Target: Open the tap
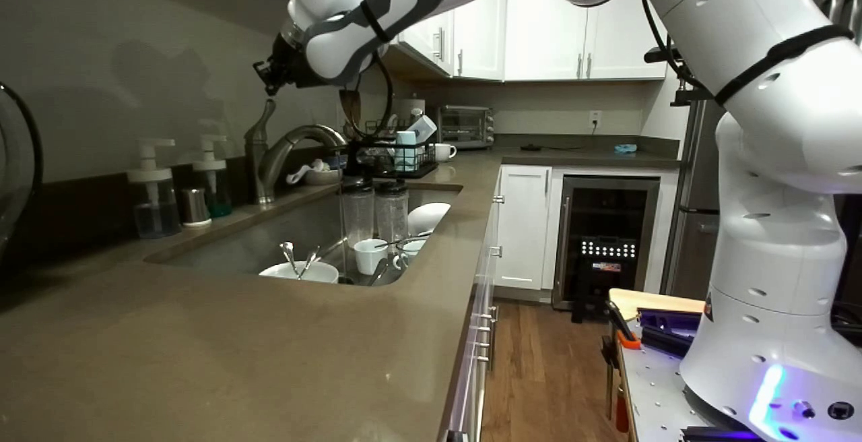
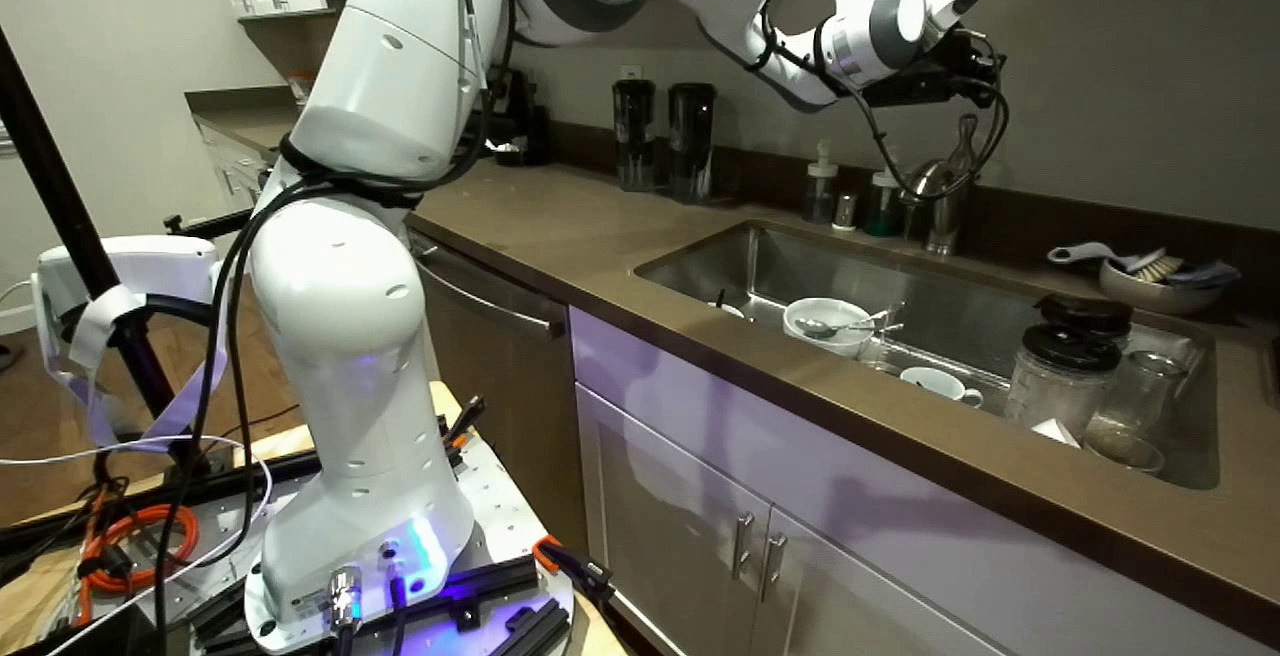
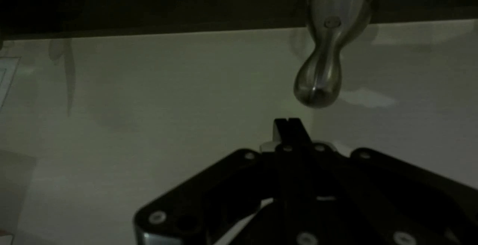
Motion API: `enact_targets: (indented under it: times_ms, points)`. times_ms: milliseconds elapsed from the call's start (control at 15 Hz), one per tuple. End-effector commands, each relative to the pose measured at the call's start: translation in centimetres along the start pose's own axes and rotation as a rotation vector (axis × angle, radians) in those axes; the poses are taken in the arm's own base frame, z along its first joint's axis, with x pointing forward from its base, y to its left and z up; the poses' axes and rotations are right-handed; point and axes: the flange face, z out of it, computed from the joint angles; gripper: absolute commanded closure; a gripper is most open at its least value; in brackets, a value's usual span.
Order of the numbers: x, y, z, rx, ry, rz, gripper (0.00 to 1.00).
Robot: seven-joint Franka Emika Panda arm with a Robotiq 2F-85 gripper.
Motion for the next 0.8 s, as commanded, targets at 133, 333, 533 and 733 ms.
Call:
enact_targets:
  times_ms: [133, 333, 533, 733]
  points:
    - [0.91, 0.06, 0.81, -0.114, 0.004, -0.014, 0.96]
    - [0.71, -0.10, 1.02, -0.153, -0.043, -0.027, 0.97]
    - [0.36, -0.47, 0.83, -0.146, -0.128, -0.026, 0.96]
    - [0.23, -0.80, 0.86, -0.131, -0.187, -0.007, 0.97]
